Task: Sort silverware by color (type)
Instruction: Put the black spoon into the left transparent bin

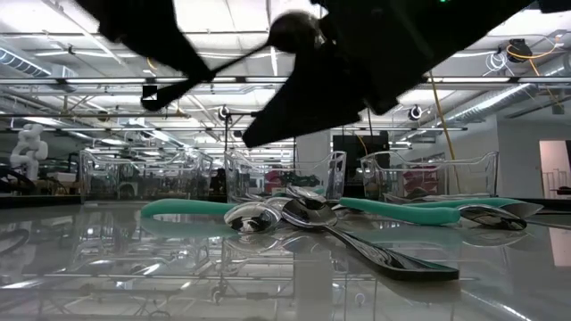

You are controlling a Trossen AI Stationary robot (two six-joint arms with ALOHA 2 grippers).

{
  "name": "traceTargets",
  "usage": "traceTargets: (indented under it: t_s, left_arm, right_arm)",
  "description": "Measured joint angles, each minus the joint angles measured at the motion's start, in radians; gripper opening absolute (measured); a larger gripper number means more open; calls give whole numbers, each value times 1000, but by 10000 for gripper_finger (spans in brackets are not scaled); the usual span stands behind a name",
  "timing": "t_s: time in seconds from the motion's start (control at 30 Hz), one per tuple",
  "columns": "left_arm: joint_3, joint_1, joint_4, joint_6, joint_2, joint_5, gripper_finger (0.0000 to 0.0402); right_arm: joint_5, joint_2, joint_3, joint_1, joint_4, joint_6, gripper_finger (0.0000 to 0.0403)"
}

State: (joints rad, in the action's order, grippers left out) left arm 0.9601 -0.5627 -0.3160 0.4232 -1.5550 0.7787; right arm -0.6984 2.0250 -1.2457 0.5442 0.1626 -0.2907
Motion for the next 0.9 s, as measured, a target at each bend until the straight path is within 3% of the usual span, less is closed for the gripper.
traceTargets:
  t_s: [0.2,0.37,0.53,0.9]
  left_arm:
    - [-123,31,315,-91,-1,-60,0]
    - [-158,22,573,-213,0,-64,0]
    - [-159,-1,688,-305,0,-80,0]
    - [-158,-20,930,-413,0,-113,1]
  right_arm:
    - [71,-38,0,13,34,-3,77]
    - [44,-71,0,38,38,11,77]
    - [-81,-71,0,46,40,0,77]
    - [-117,-121,1,46,165,141,77]
